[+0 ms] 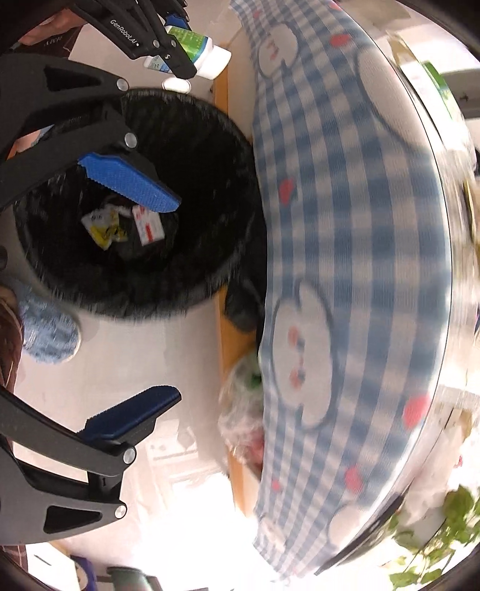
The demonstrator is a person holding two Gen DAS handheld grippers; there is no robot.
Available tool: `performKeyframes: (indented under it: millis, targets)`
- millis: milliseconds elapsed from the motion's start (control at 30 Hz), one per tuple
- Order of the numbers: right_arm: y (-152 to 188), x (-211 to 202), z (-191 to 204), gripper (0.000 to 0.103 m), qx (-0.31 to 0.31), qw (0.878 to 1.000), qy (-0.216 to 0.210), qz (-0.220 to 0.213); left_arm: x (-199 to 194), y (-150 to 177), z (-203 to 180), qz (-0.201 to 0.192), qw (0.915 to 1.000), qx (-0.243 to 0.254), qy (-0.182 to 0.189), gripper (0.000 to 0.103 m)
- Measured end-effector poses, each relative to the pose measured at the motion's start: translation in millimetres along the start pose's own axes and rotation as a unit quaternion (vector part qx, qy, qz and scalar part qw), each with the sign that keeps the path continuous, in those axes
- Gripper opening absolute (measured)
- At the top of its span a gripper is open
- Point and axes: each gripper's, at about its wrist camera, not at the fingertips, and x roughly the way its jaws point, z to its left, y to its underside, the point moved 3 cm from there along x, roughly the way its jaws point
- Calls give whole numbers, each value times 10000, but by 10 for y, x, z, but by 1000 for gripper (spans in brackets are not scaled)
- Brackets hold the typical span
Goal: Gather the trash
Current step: 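Open the right tool to drop the wrapper while the left tool drops the pill bottle, then raise both open tools back over the table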
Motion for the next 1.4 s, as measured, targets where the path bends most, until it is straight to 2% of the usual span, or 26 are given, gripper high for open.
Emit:
performKeyframes:
  millis: [200, 467, 833, 900, 967, 1200, 1400]
  targets:
    - [-48, -34, -337, 91, 56, 9997, 248, 47, 145, -20, -292, 214, 9996, 199, 40, 40]
    - [-36, -28, -449, 91, -176, 9989, 432, 71, 224, -36, -621, 288, 9985, 446, 166, 40]
    - [-10, -20, -609, 91, 241, 9992, 302, 76, 193, -106, -921, 199, 9966, 768, 219, 41]
    - [-16, -14, -604, 91, 271, 9992, 288, 61, 159, -122, -912, 157, 9967, 780, 179, 47]
    - [-33, -39, -596, 91, 332, 9992, 223, 19, 104, -134, -873, 121, 9966, 803, 144, 58]
    - [-92, -142, -542, 91, 424, 9989, 139, -172, -109, -214, -661, -59, 9983, 566, 117, 74]
    - [-166, -303, -486, 91, 491, 9980, 52, -405, -416, -298, -528, -399, 9986, 311, 120, 92]
